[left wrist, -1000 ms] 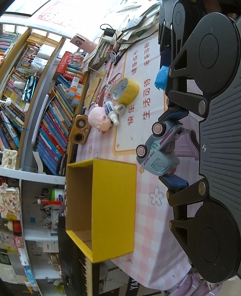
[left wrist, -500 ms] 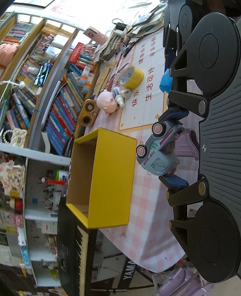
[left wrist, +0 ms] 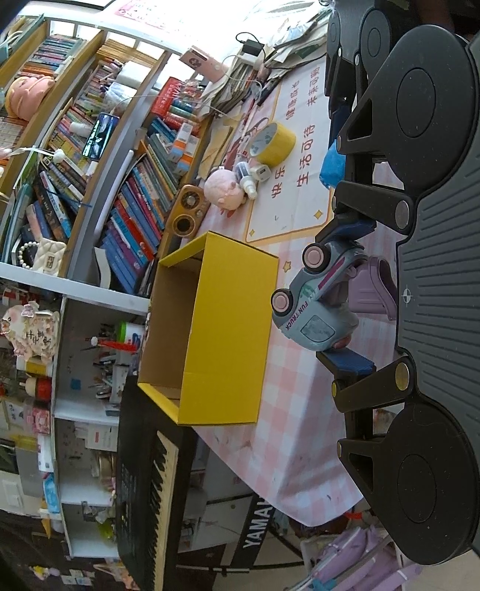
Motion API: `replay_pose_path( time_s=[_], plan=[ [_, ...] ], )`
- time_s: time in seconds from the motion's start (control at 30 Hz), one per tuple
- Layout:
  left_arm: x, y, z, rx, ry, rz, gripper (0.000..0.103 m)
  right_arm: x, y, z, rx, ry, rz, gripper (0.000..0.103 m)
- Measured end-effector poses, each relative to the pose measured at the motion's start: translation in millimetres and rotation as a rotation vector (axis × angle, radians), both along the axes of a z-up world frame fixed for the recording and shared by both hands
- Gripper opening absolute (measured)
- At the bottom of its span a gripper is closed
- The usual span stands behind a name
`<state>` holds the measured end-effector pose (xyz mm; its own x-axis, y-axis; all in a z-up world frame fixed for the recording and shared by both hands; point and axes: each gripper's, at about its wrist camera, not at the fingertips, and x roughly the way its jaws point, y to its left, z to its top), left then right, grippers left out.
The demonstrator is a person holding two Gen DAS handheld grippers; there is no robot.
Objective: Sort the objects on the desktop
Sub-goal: 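Carry the toy truck and blue block with both grippers toward the yellow box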
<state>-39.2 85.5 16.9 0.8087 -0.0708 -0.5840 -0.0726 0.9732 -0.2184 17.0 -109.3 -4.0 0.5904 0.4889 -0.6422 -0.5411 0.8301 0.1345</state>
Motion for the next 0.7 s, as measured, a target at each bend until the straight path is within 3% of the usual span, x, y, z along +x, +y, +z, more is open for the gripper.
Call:
replay_pose_path(
  time_s=[0.7],
  plan=[
    [2.5, 6.7, 0.4, -0.002, -0.004, -0.002, 0.058, 3.4, 10.6, 0.1, -0.008, -0.007, 0.006, 0.046]
  ],
)
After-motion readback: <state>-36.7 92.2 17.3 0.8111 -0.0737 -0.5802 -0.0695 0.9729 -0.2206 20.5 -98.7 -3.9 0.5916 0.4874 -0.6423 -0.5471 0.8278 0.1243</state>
